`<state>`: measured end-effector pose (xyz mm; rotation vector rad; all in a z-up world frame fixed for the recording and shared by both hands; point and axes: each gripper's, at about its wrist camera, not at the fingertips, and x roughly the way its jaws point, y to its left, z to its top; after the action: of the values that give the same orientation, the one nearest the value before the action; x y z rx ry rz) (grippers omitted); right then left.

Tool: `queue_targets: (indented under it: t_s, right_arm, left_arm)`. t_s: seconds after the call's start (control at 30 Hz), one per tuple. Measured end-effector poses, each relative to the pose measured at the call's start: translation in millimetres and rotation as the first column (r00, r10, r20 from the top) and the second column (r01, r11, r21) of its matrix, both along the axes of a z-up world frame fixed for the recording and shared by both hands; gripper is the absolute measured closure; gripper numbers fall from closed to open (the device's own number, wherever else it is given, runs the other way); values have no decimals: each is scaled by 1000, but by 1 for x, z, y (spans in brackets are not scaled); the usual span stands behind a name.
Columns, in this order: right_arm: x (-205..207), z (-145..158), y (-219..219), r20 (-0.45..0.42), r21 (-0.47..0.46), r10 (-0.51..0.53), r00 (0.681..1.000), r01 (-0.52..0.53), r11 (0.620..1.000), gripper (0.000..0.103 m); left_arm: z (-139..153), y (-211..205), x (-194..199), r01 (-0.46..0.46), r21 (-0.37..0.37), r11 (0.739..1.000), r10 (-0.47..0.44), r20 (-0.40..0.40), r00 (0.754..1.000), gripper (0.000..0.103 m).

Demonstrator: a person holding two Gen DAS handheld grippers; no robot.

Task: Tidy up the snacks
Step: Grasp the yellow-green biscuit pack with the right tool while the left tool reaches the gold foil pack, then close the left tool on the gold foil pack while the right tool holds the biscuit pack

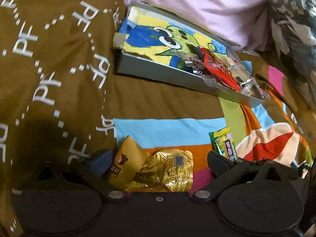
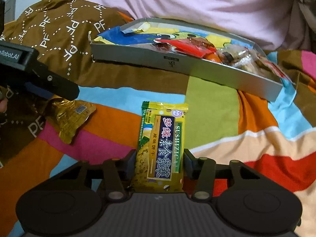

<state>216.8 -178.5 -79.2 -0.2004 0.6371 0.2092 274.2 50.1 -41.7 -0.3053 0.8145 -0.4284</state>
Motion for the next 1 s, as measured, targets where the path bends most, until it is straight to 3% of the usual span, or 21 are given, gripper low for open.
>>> queue_targets:
  t_s: [0.17, 0.37, 0.53, 0.8, 1.0]
  right_arm:
    - [-9, 5, -8, -51, 9, 1, 999, -1, 1000, 50]
    - [-21, 11, -25, -96, -4, -30, 995, 29, 1000, 50]
    - [-26, 13, -34, -115, -3, -39, 993, 39, 999, 50]
    - [-23, 8, -32, -111, -7, -42, 993, 41, 999, 44]
    - [-21, 5, -30, -105, 0, -42, 994, 43, 999, 37]
  left_arm:
    - [-6, 1, -8, -13, -60, 998, 9, -55, 998, 1]
    - [-16, -20, -30, 3, -28, 1000, -5, -71, 997, 1]
    - [-15, -37, -43, 23, 53, 998, -22, -31, 999, 1]
    - [-2, -45, -49, -23, 179, 984, 15, 47, 999, 1]
    - [8, -48, -50, -48, 233, 971, 20, 119, 993, 1]
